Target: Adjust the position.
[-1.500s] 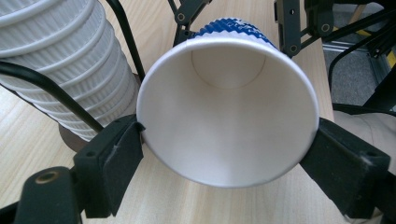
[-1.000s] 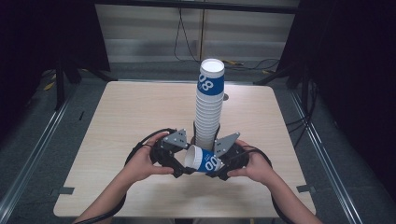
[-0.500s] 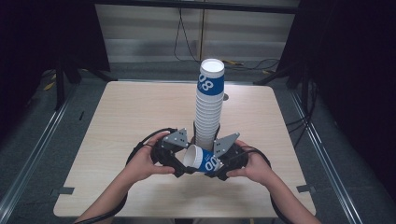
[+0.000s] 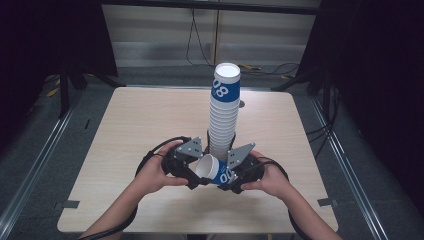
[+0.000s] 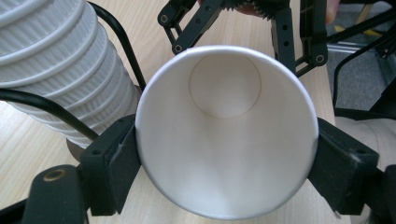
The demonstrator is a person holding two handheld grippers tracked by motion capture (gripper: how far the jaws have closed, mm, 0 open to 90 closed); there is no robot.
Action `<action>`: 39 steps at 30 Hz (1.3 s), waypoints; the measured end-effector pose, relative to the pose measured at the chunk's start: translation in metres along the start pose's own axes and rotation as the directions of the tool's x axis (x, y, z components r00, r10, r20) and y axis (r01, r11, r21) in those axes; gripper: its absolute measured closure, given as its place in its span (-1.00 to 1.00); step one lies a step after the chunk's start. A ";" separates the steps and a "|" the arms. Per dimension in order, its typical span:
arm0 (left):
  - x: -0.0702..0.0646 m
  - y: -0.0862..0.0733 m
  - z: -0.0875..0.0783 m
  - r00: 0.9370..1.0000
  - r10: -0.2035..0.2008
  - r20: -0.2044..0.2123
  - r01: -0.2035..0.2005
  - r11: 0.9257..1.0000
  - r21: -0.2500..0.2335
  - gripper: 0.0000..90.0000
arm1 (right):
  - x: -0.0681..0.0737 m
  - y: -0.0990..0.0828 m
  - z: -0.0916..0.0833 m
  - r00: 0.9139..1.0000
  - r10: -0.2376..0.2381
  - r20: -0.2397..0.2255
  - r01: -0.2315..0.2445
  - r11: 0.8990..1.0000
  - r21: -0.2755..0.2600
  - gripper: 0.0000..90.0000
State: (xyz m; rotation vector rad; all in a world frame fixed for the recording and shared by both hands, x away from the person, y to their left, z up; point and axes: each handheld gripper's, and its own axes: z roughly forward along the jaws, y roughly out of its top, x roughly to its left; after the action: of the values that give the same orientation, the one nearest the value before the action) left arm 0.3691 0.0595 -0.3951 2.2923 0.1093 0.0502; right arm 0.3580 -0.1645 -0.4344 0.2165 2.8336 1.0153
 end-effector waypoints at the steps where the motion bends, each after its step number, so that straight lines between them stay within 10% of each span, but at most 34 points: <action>1: 0.000 0.000 0.000 1.000 -0.005 -0.001 0.005 1.000 -0.004 -0.58 | 0.000 0.000 0.000 1.000 -0.003 0.002 0.003 1.000 -0.004 -0.34; 39: 0.006 -0.009 -0.017 0.996 -0.069 -0.056 0.075 0.990 0.116 -0.53 | -0.002 -0.018 -0.002 0.983 0.185 0.011 -0.185 0.983 -0.003 -0.70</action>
State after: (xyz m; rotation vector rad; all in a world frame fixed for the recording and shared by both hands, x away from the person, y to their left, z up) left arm 0.3733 0.0784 -0.3905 2.4041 0.2271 0.0673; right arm 0.3581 -0.1803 -0.4440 0.4921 2.8439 1.0465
